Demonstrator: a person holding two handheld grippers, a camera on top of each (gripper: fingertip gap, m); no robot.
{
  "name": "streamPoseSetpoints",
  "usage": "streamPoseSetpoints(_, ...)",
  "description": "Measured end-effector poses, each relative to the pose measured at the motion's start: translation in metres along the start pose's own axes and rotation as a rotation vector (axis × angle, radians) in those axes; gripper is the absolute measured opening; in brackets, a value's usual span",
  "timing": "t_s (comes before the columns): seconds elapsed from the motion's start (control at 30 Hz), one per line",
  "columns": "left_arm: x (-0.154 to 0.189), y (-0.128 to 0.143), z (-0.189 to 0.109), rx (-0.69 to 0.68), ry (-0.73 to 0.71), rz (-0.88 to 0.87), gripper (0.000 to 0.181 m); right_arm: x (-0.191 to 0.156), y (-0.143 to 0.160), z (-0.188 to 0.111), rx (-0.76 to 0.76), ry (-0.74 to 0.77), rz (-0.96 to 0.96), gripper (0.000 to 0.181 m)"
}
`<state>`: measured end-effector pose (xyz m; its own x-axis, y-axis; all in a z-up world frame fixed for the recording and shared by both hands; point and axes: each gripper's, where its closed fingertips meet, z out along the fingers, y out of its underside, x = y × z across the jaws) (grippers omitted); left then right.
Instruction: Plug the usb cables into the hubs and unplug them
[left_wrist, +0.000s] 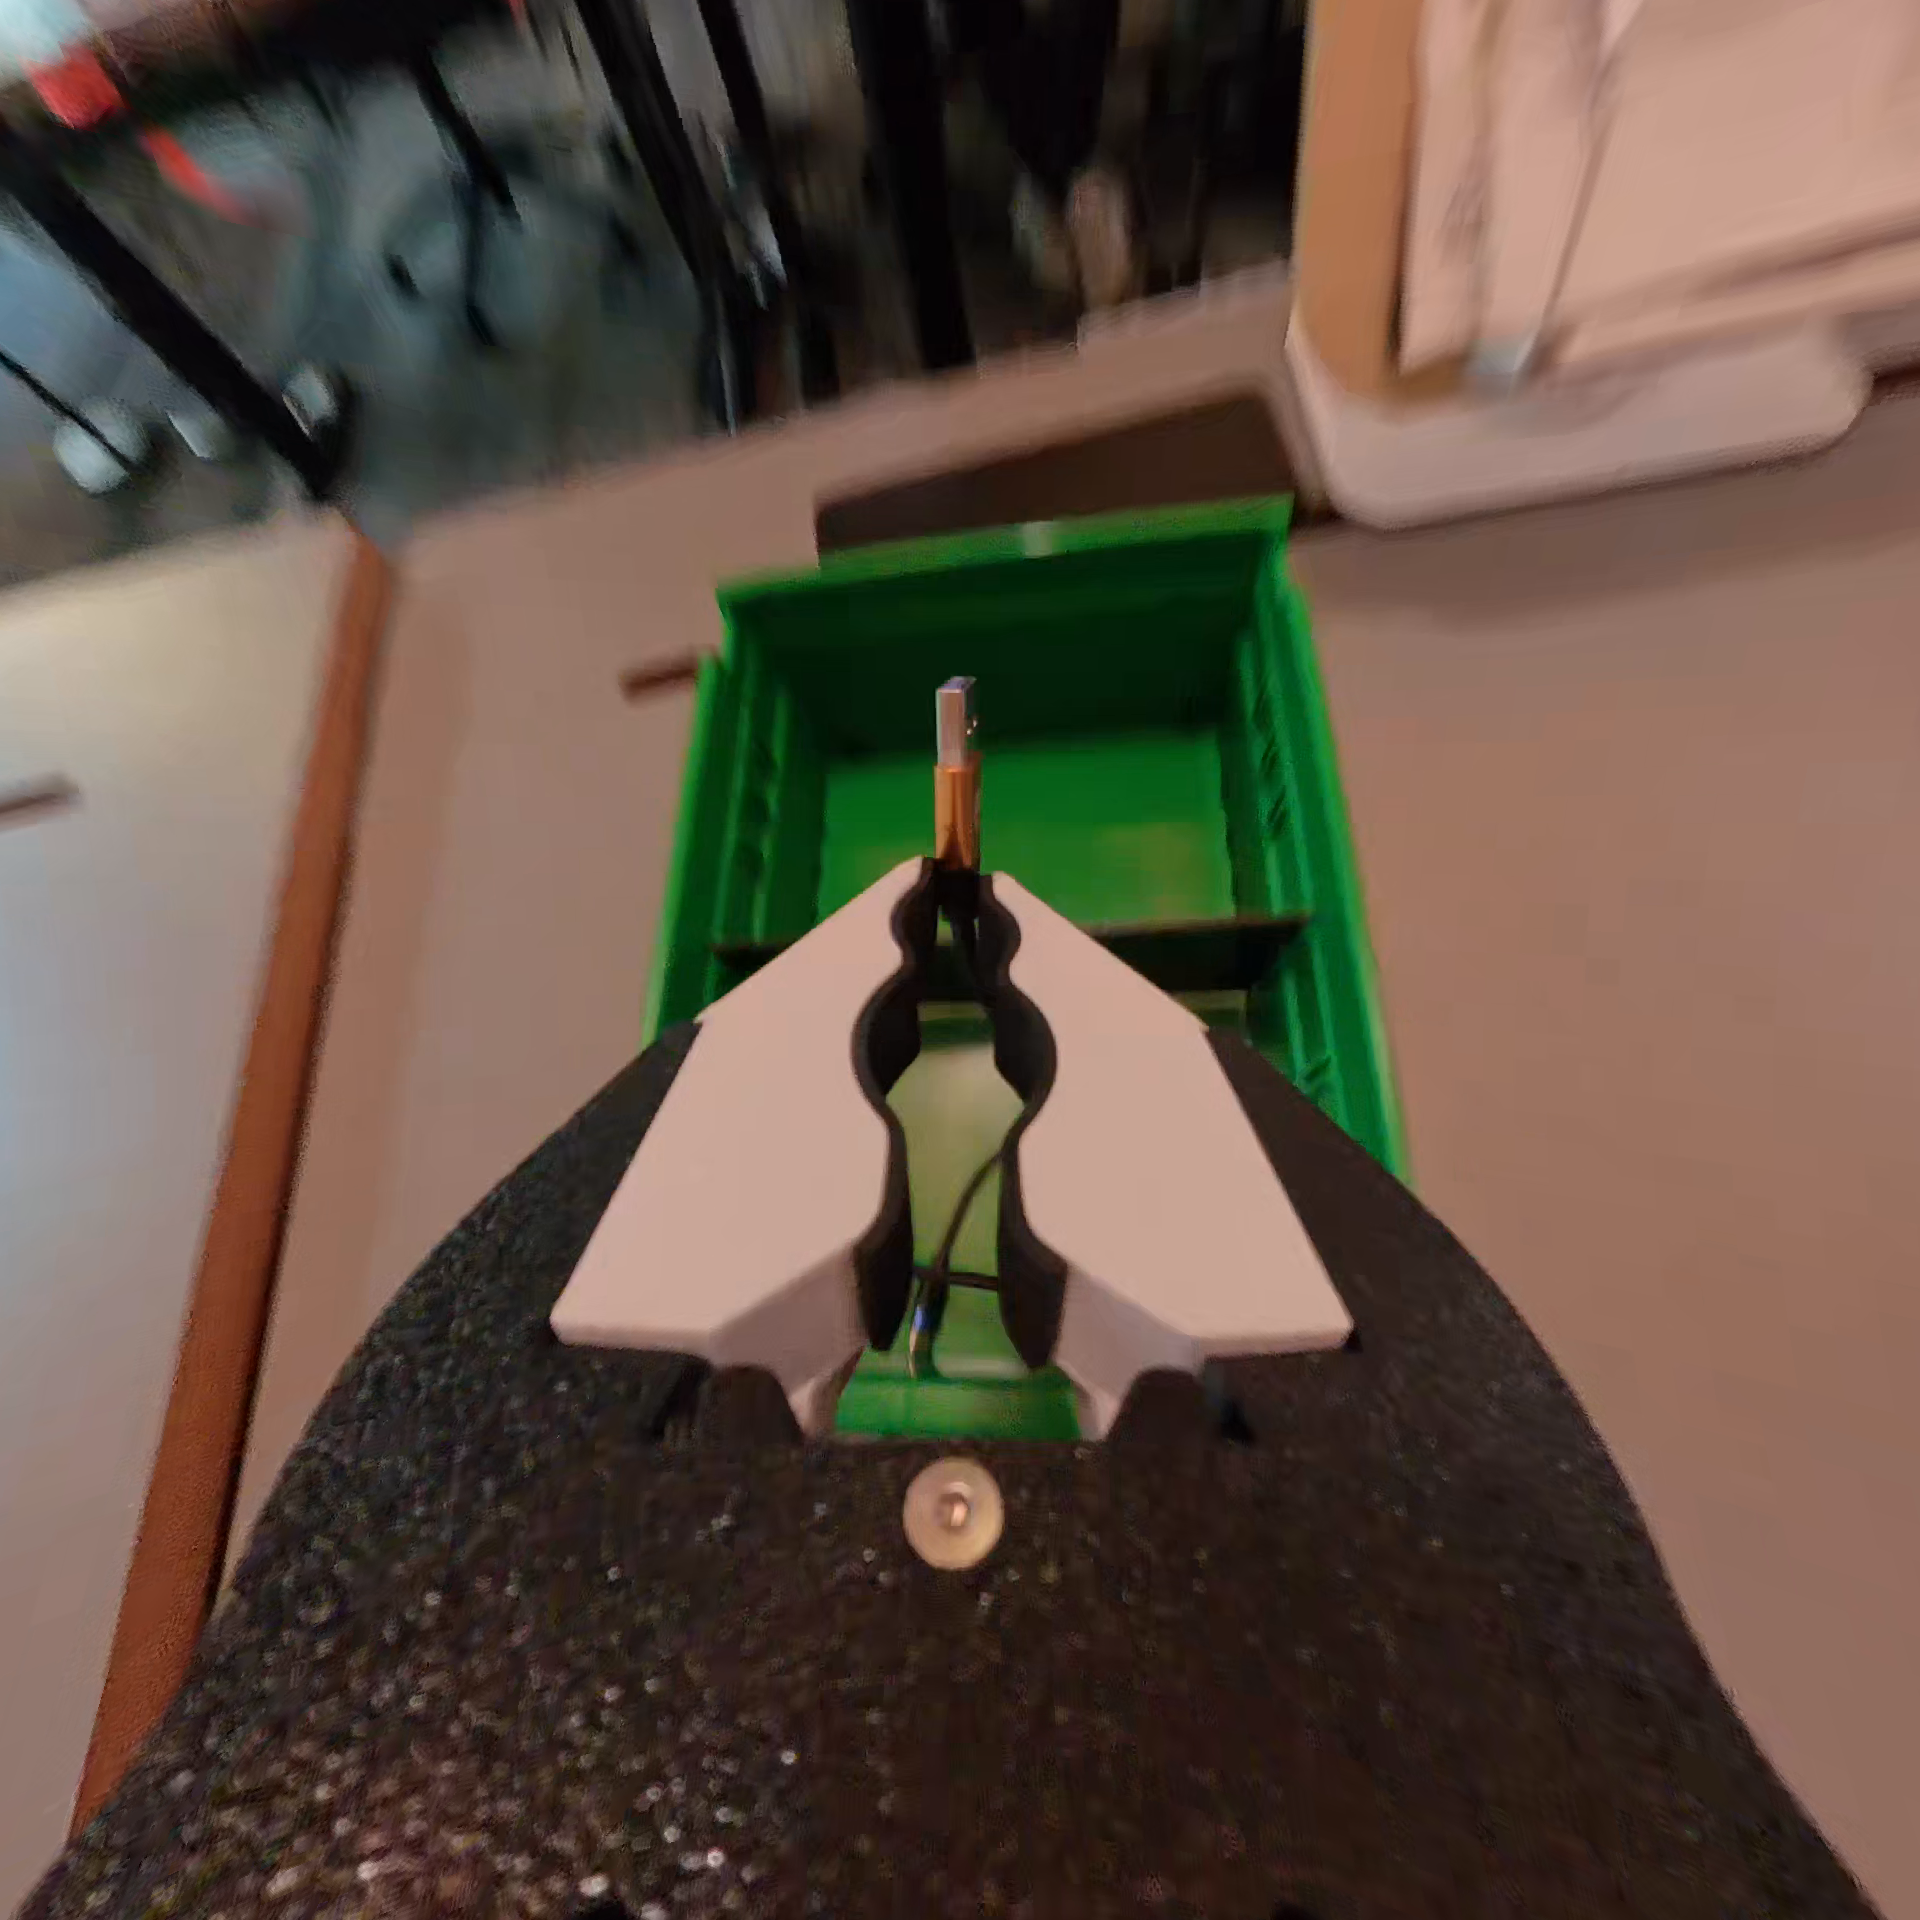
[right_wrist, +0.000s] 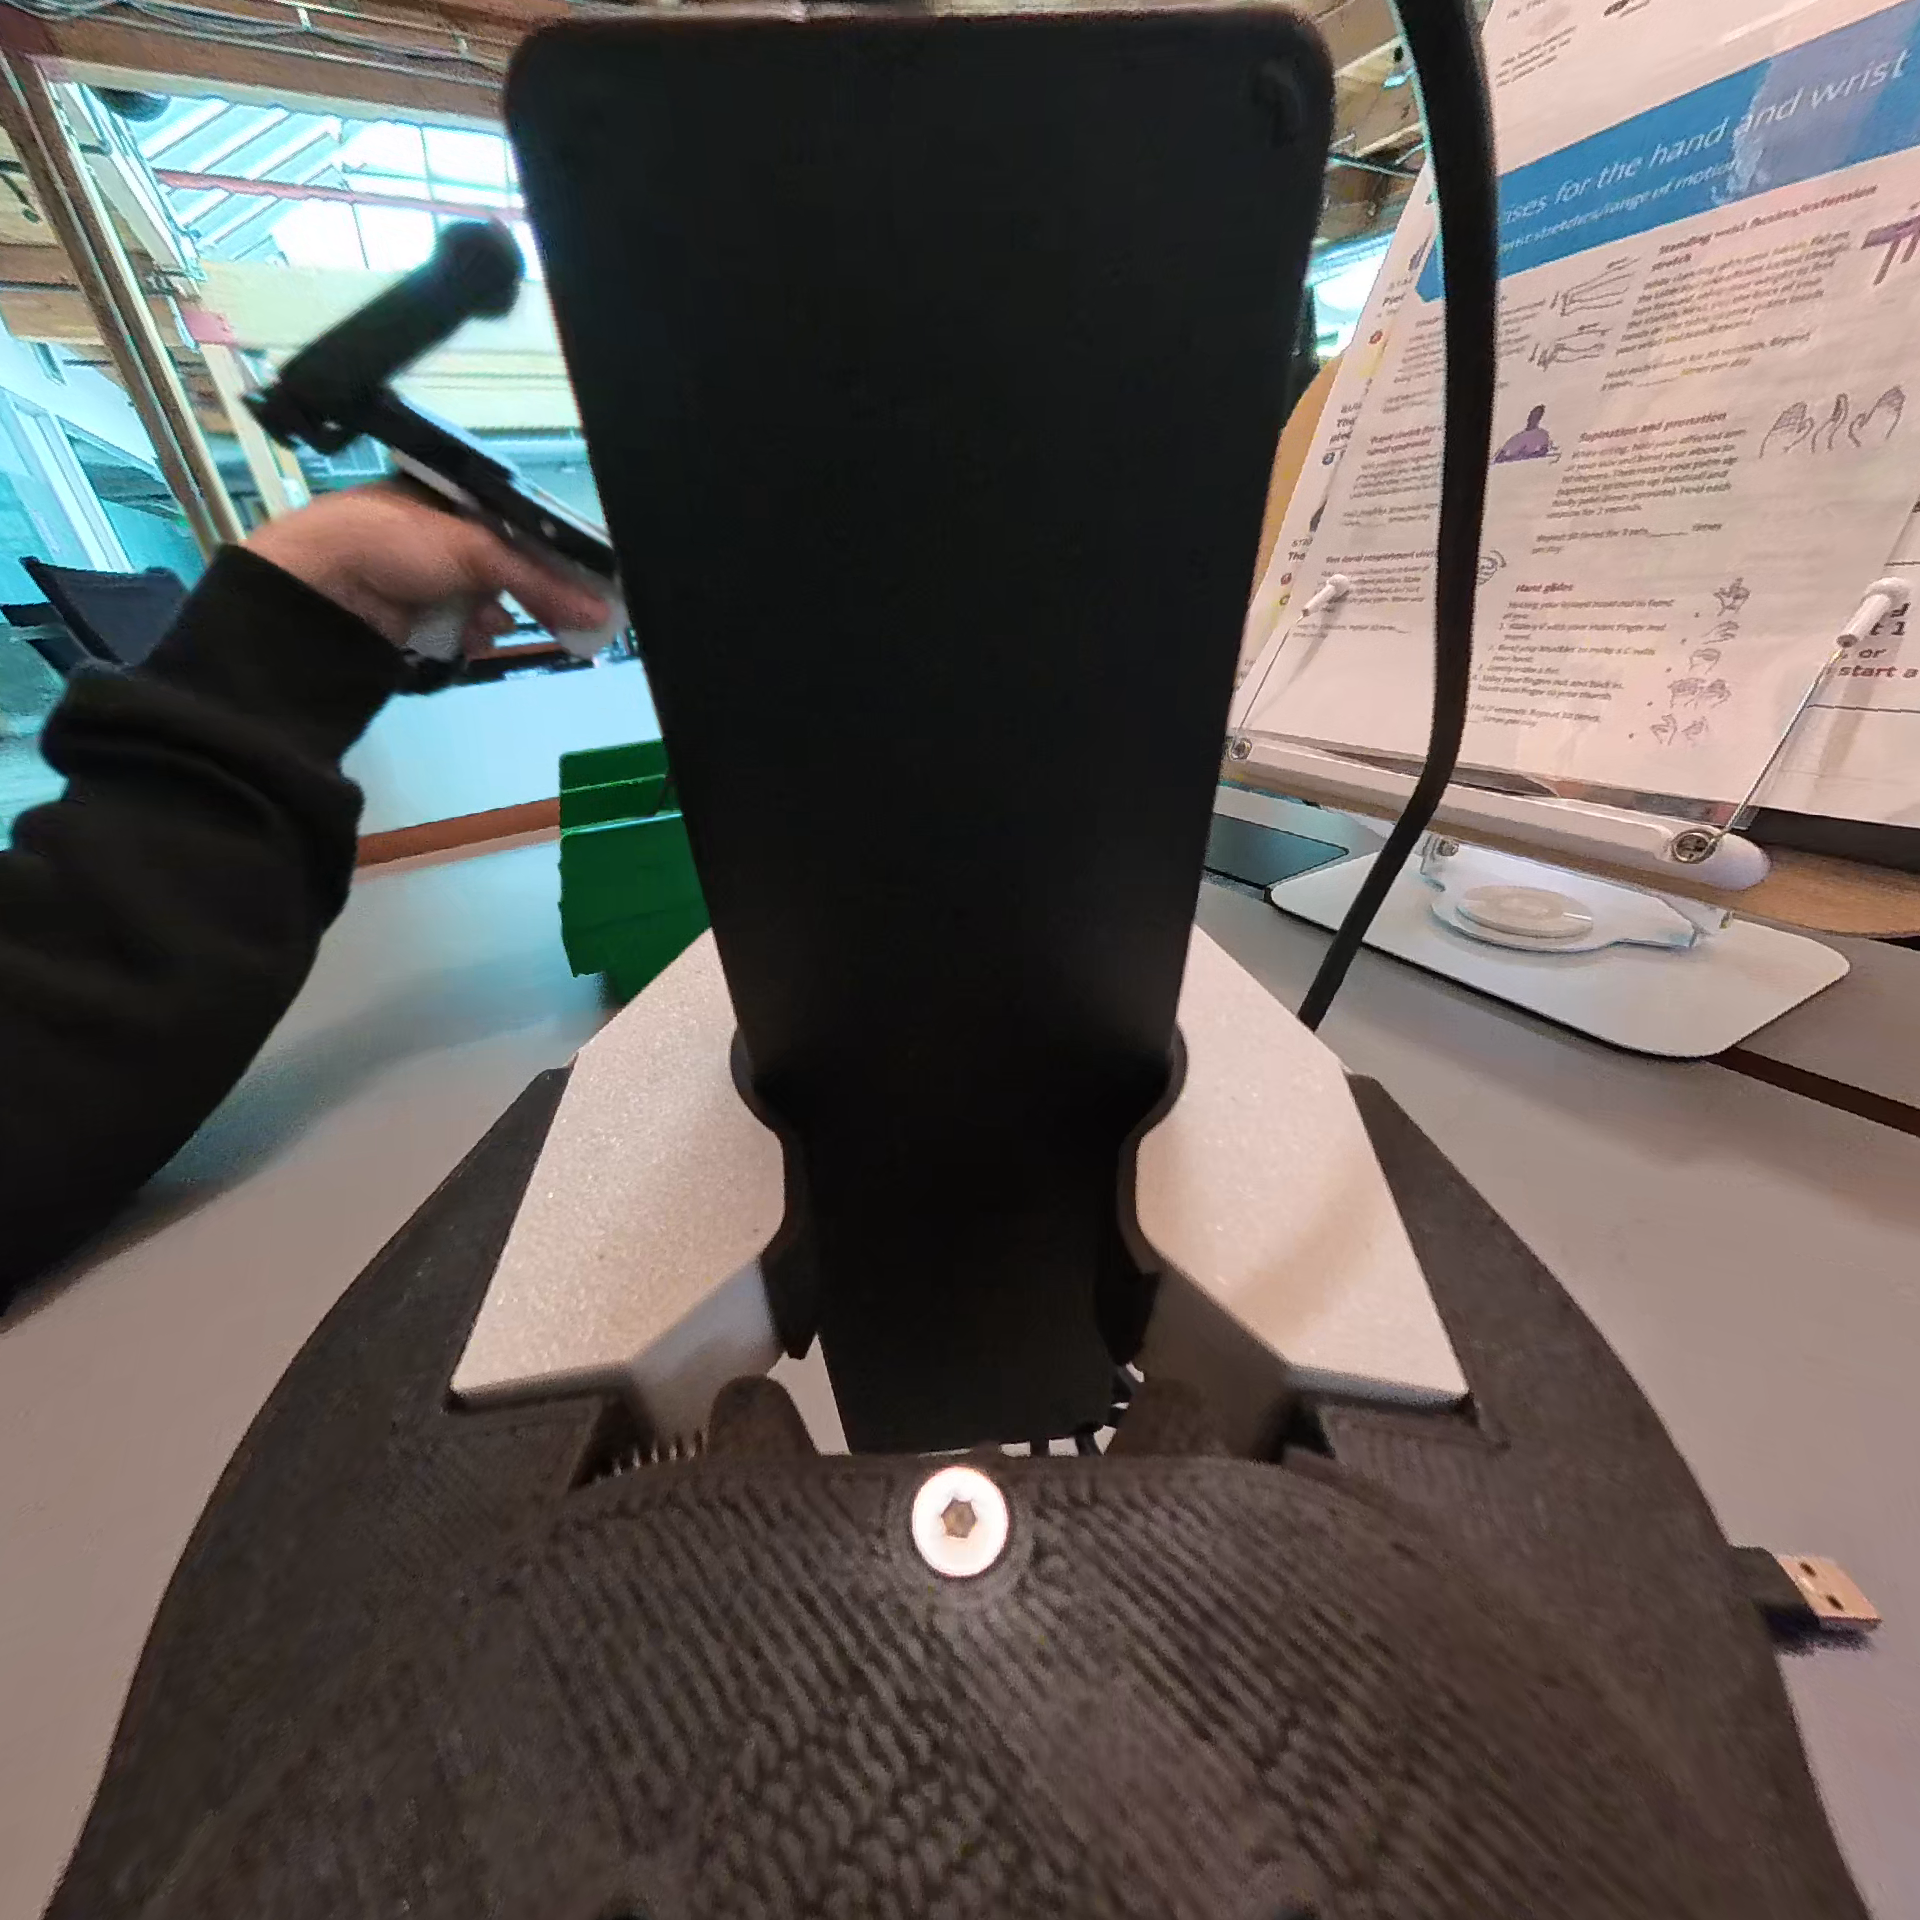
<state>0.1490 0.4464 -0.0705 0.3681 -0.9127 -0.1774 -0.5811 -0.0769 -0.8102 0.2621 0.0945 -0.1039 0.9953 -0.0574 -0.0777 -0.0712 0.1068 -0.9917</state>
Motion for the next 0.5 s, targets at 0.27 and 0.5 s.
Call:
streamPoseSetpoints(0.27,0.076,-0.11,-0.16,0.779,0.17,0.138,0.004,0.003,-0.007,-0.007,0.025,-0.013,0.016,0.063)
streamPoseSetpoints(0.5,0.207,-0.076,-0.138,0.526,0.868,0.287,0.004,0.012,-0.013,-0.017,0.057,-0.007,0.031,0.063)
